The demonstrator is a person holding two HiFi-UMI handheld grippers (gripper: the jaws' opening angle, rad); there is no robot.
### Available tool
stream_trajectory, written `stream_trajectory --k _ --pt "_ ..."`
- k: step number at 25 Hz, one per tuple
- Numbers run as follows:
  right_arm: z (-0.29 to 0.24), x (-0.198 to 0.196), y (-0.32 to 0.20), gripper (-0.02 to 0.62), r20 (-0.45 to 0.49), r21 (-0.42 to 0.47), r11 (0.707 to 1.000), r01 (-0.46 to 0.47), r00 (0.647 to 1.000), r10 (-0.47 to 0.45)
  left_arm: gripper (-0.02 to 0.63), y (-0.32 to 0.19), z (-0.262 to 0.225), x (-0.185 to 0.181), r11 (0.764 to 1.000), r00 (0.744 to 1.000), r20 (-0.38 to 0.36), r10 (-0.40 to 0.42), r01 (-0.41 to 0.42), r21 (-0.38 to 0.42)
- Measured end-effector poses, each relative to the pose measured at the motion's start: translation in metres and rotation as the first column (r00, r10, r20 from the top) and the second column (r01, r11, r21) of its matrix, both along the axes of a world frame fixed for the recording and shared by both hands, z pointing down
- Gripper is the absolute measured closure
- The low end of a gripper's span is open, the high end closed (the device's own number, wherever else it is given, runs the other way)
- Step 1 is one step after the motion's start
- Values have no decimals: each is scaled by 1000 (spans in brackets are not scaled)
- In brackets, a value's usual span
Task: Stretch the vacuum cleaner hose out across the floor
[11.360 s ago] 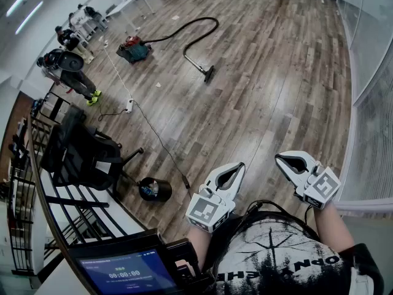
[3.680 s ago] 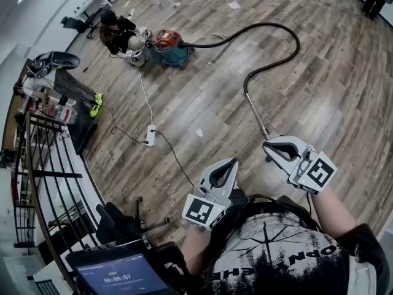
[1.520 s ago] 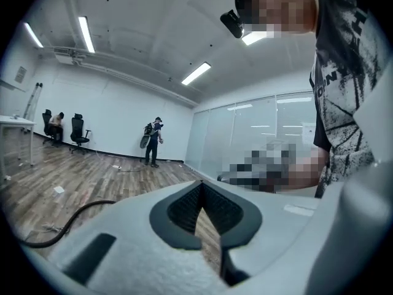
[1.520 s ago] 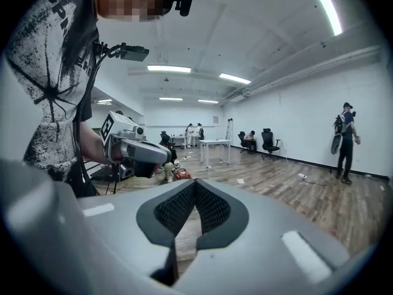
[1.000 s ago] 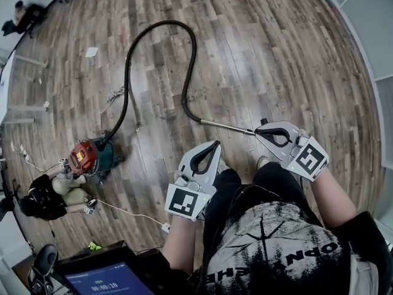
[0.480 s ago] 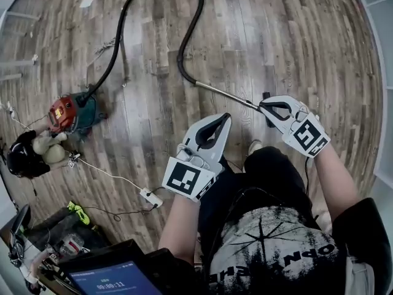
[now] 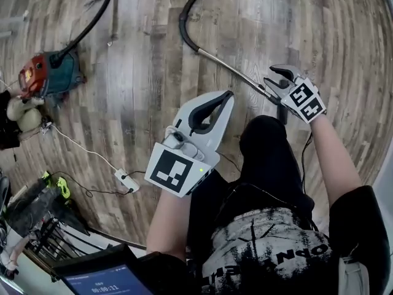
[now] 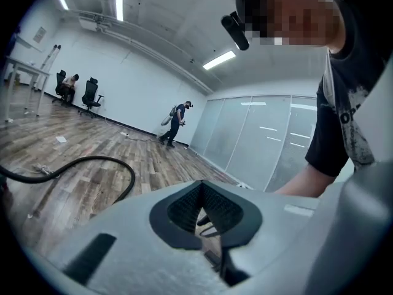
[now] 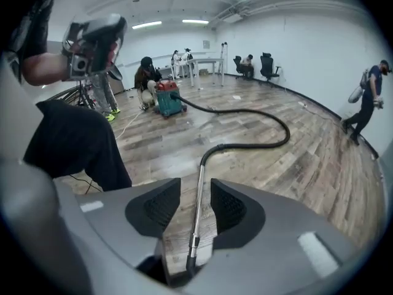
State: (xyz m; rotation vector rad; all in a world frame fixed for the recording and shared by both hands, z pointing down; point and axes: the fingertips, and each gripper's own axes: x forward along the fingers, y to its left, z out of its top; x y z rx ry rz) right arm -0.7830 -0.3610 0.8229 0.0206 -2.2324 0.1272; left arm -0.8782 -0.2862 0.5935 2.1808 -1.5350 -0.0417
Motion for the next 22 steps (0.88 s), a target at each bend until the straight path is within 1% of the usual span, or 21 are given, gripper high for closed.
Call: stream_trajectory --k 2,5,7,10,13,15,18,21,22 --pt "70 9 -1 416 -55 -30 999 -14 998 12 606 -2 34 1 1000 1000 3 9 -9 -3" --pt "170 22 6 402 -138 -77 997 -22 990 11 606 -9 71 5 1000 1000 -3 2 -2 2" --pt "230 24 7 393 -182 -94 995 -13 983 -4 606 -15 92 7 1000 999 29 -18 18 9" --pt "302 25 10 385 -229 -126 992 -23 973 -7 606 -14 125 11 999 995 89 -41 42 -12" --pt "355 27 20 379 -280 -163 986 -28 960 -19 606 -4 149 12 997 991 128 -48 55 -51" --pt "380 24 24 379 -298 -176 984 -19 954 -35 606 -1 159 12 994 987 142 -71 81 -70" --pt "412 21 26 379 -333 -187 982 -16 942 -48 606 -3 168 12 990 980 163 -113 125 -71" --pt "442 23 40 383 -384 -179 984 2 921 -72 606 7 179 10 979 970 180 -161 180 -92" --pt "447 24 44 372 -390 -162 987 5 918 -69 606 11 183 9 976 968 183 -170 192 -107"
